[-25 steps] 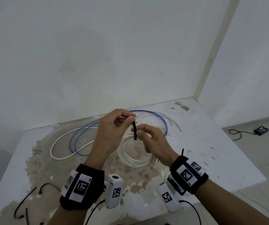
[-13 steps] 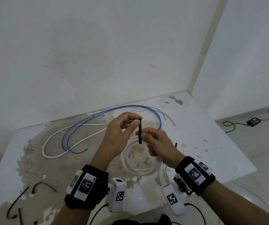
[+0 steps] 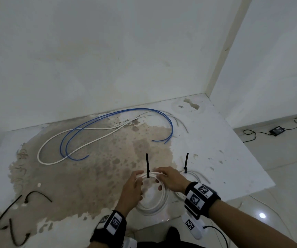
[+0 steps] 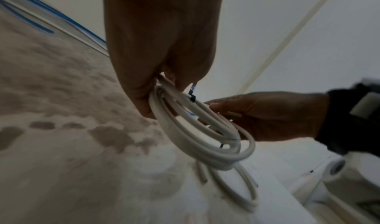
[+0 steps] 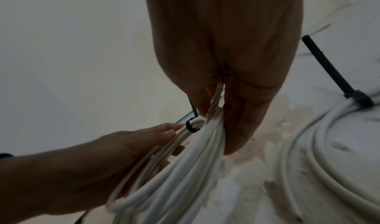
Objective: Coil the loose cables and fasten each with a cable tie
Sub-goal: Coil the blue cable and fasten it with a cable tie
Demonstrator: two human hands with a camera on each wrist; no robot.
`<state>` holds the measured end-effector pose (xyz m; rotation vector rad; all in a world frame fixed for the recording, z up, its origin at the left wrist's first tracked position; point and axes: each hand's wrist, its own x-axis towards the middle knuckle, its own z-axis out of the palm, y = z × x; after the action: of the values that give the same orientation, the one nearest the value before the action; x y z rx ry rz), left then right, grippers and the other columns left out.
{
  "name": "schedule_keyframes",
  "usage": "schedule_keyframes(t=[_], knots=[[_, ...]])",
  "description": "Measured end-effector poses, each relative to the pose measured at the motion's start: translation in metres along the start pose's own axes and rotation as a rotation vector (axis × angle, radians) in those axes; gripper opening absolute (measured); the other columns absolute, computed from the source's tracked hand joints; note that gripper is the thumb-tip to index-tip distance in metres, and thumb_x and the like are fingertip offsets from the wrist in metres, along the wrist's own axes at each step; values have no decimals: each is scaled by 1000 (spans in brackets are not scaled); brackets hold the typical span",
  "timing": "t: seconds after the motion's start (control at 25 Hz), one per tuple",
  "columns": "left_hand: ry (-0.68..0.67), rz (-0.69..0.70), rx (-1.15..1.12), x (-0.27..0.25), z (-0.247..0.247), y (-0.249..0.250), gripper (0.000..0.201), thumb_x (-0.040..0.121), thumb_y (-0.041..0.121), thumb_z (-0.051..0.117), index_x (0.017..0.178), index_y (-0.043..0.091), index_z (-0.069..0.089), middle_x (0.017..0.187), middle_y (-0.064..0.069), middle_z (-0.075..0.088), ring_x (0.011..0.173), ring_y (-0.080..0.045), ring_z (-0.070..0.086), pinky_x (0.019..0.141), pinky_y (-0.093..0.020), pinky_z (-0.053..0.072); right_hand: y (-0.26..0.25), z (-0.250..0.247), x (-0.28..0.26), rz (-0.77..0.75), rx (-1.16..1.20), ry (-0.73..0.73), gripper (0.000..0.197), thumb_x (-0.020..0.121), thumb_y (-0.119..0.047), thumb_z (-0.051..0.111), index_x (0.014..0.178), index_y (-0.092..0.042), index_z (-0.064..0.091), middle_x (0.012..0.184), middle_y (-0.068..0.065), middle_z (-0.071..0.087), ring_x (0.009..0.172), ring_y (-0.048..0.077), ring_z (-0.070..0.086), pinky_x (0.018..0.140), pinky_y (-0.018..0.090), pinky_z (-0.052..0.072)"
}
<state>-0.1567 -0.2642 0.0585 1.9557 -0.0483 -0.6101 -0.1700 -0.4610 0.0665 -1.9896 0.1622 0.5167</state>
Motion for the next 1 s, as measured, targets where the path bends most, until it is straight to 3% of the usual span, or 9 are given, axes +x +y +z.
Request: schedule_keyframes(t=[0.12, 0.2, 0.28, 0.4, 0.6, 0.72, 0.8, 0.88, 1.0], knots=[[-24, 60, 267, 4, 9, -34, 36, 102, 19, 44, 137, 27, 44, 132, -9, 53, 108, -25, 59, 87, -33, 50, 19, 14, 18, -28, -156, 39, 26, 102, -13, 50, 120, -8, 68, 112, 10, 68, 82, 28, 73, 66, 19, 54], [-45, 67, 384, 5, 12, -45, 47, 101, 21, 43, 147, 23, 35, 145, -6, 44, 128, -26, 46, 100, -29, 37, 30, 17, 26, -50, -273, 74, 28, 100, -13, 52, 123, -9, 68, 120, 13, 69, 102, 31, 68, 79, 22, 51], [-46, 76, 513, 4, 15, -52, 52, 98, 35, 37, 148, 23, 34, 146, -4, 41, 128, -27, 43, 103, -32, 35, 40, 17, 28, -51, -333, 98, 28, 99, -15, 53, 122, -11, 69, 119, 14, 69, 111, 31, 63, 89, 31, 47], [-25, 124, 649, 7, 17, -60, 69, 86, 54, 24, 145, 23, 40, 143, -2, 42, 122, -26, 44, 102, -35, 36, 51, 17, 25, -46, -486, 103, 32, 99, -27, 54, 127, -17, 65, 120, 13, 61, 114, 31, 55, 91, 37, 46], [21, 178, 735, 21, 15, -58, 72, 83, 62, 23, 141, 24, 44, 139, -2, 45, 121, -26, 45, 97, -34, 40, 54, 12, 16, -114, -596, 53, 42, 98, -29, 55, 139, -19, 54, 129, 9, 52, 121, 27, 46, 94, 32, 39], [-13, 175, 873, 23, 22, -53, 65, 93, 55, 33, 150, 26, 27, 156, -1, 28, 143, -27, 25, 111, -38, 28, 43, -7, 23, -90, -377, 120, 34, 98, -29, 58, 130, -18, 61, 120, 8, 57, 112, 24, 57, 91, 29, 44], [-27, 168, 930, 21, 28, -59, 69, 95, 50, 39, 155, 26, 11, 162, -1, 17, 149, -26, 10, 118, -39, 20, 30, -32, 43, -53, -242, 289, 28, 98, -25, 59, 124, -17, 64, 114, 10, 59, 101, 24, 63, 87, 30, 48], [-10, 232, 960, 17, 28, -66, 82, 87, 52, 44, 155, 27, 5, 155, -5, 37, 144, -26, 18, 114, -38, 27, 21, -62, 73, -21, -241, 417, 27, 98, -17, 56, 124, -15, 62, 115, 14, 58, 101, 30, 62, 84, 34, 48], [-80, 226, 950, 15, 27, -73, 104, 71, 55, 55, 155, 25, 2, 139, -5, 56, 132, -24, 33, 102, -34, 27, 14, -100, 115, 69, -648, 310, 37, 98, -7, 50, 133, -19, 53, 130, 16, 46, 112, 36, 53, 85, 40, 48]])
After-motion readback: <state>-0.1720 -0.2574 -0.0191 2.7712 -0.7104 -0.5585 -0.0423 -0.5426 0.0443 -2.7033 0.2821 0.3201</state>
